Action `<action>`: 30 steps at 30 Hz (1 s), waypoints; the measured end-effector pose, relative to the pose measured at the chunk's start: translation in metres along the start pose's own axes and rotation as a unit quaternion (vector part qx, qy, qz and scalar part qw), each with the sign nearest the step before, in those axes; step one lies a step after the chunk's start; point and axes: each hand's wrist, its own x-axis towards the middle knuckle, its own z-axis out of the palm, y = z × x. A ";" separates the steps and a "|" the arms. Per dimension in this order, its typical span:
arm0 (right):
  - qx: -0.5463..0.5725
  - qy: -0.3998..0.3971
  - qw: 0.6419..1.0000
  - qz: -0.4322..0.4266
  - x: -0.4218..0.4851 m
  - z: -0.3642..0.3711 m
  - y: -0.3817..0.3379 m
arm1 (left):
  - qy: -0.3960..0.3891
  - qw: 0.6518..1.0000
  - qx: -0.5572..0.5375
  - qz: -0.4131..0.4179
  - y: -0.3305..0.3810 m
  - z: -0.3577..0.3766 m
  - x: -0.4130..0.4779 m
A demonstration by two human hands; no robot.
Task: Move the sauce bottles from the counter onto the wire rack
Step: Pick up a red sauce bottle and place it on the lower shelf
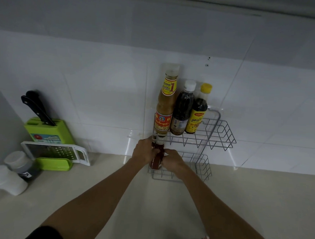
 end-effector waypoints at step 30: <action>-0.143 0.024 0.986 -0.087 -0.075 -0.041 0.013 | -0.012 0.999 -0.035 -0.028 0.027 -0.004 -0.071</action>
